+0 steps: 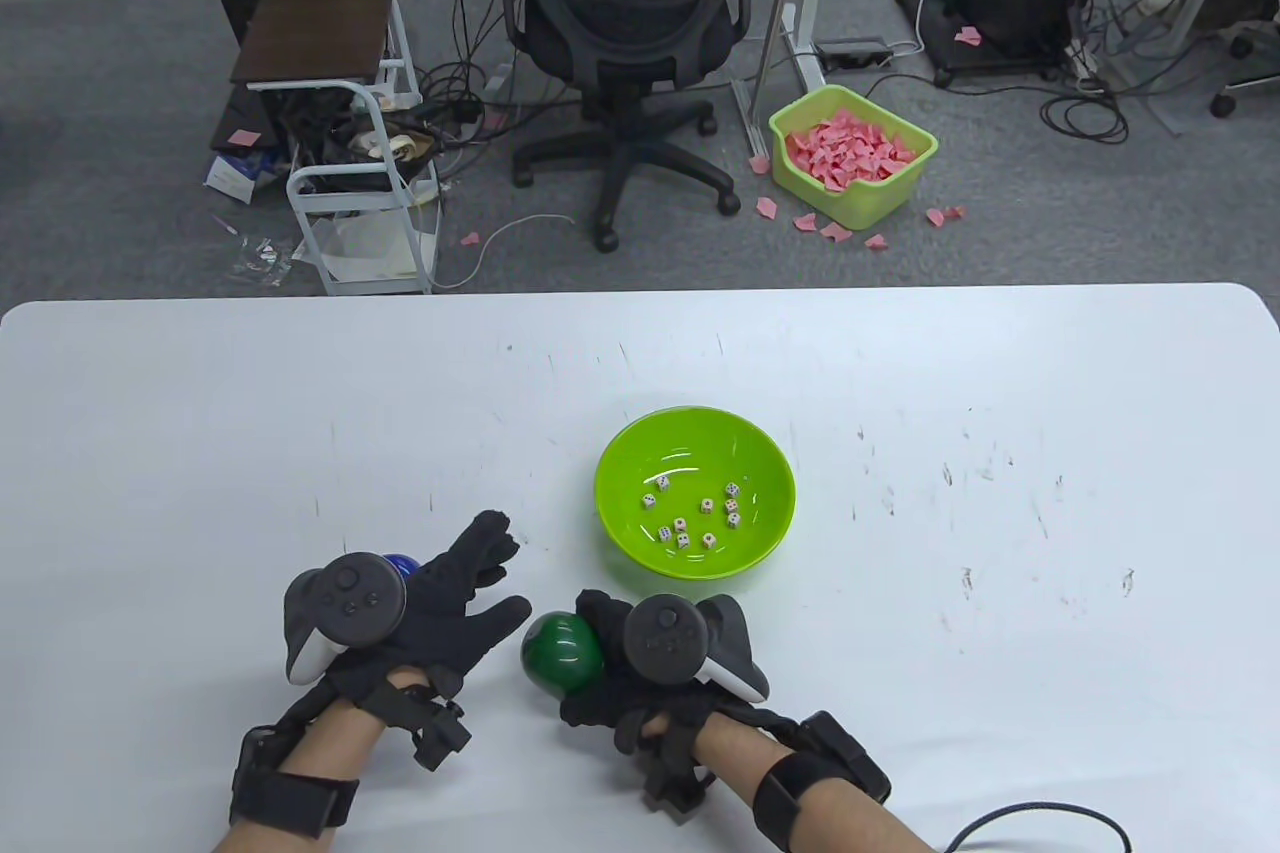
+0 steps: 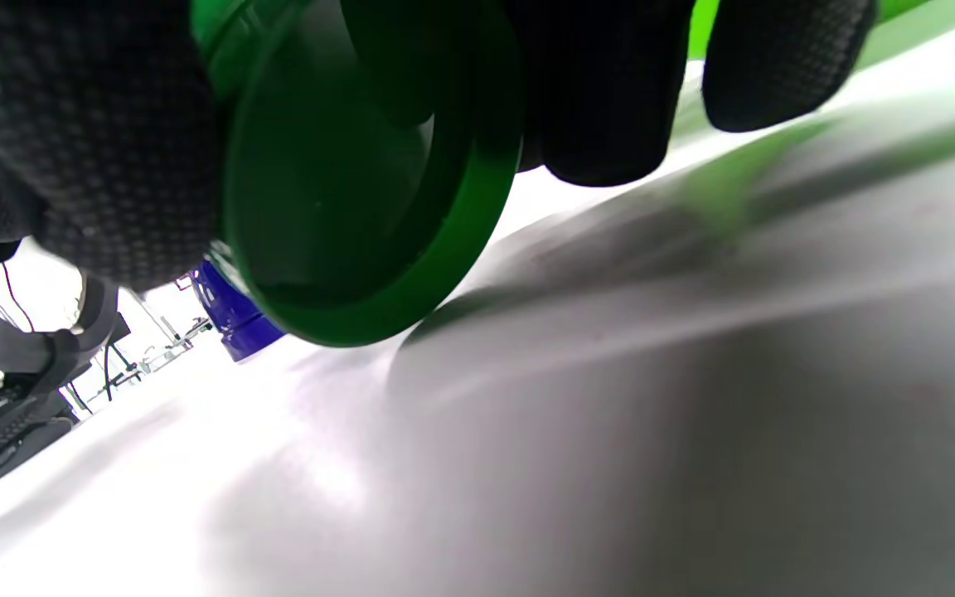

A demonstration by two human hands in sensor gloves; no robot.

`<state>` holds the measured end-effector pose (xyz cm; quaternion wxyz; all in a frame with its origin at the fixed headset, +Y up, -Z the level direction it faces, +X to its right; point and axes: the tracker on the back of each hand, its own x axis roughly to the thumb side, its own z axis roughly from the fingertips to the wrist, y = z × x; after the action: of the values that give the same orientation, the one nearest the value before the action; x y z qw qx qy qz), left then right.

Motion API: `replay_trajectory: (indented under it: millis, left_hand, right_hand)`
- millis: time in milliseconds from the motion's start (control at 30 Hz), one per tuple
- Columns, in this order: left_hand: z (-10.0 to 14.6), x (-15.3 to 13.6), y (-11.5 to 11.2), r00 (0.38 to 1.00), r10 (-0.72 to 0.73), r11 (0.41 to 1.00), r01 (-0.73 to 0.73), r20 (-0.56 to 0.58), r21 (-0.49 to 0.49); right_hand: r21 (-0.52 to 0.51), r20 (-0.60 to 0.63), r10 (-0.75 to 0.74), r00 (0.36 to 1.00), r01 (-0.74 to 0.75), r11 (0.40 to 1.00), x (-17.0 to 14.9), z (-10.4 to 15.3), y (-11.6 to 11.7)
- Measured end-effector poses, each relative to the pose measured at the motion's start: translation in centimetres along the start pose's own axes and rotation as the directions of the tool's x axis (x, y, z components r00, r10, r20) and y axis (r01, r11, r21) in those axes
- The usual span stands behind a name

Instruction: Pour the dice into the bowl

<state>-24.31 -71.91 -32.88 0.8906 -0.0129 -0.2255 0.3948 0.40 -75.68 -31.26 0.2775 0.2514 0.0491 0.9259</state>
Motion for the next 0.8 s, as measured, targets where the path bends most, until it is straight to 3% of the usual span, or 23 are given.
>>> replay_trajectory:
  millis: [367,800]
  left_hand:
    - [0.0,0.0,0.1,1.000,0.004,1.000,-0.004,-0.001,-0.009]
    - [0.0,-0.1,0.0,1.000,0.002,1.000,-0.002,-0.005,-0.031]
  right_hand:
    - [0.069,-0.019,0.162,0.987,-0.160,0.985,-0.2,0.4,-0.4]
    - [0.142,-0.123,0.186,0.975,-0.168,0.976,-1.7,1.0,0.2]
